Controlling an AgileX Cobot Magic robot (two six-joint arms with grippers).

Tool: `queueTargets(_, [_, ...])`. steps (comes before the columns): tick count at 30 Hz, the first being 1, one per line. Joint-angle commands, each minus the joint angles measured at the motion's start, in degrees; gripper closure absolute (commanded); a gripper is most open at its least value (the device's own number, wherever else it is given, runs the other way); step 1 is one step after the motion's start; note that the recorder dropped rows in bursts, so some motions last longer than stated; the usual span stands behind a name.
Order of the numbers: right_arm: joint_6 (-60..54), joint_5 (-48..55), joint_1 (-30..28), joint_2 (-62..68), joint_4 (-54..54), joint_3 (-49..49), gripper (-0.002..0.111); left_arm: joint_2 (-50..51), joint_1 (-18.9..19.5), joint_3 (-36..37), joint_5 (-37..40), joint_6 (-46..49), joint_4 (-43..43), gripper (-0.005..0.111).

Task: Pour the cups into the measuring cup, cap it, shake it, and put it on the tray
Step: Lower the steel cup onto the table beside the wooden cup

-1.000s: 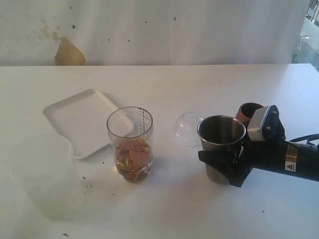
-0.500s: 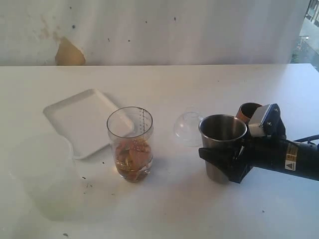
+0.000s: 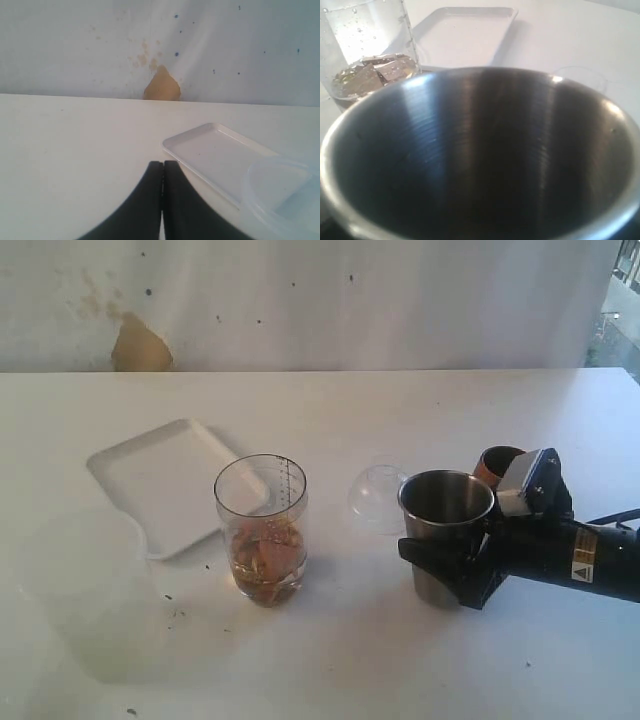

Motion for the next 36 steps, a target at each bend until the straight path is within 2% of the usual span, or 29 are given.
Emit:
queueTargets(1, [-0.4,4.6,0.0,0.0,-0.8,0.2,0.040,-0.2,0.2,0.2,-0.4,-0.1,-0.3,0.106])
queueTargets(10, [-0.2,12.8,0.0,-1.0,-1.7,0.2,0.040,-0.2,0.2,0.2,-0.4,-0.1,-0.3,0.106])
queueTargets(18, [-2.9,12.2,0.0,-1.2,-3.8,0.2,0.040,-0.2,0.2,0.2,-0.4,-0.1,-0.3,0.106])
queueTargets(24, [-2.9,13.7,0.0,-1.6,-4.1,0.4,0.030,-0.2,0.2,0.2,-0.4,-0.1,-0.3,0.106])
queueTargets(36, [-1.8,20.6,0.0,-6.4,-6.4,0.5,0.029,-0.2,0.2,0.2,-0.4,-0.1,-0.3,0.106])
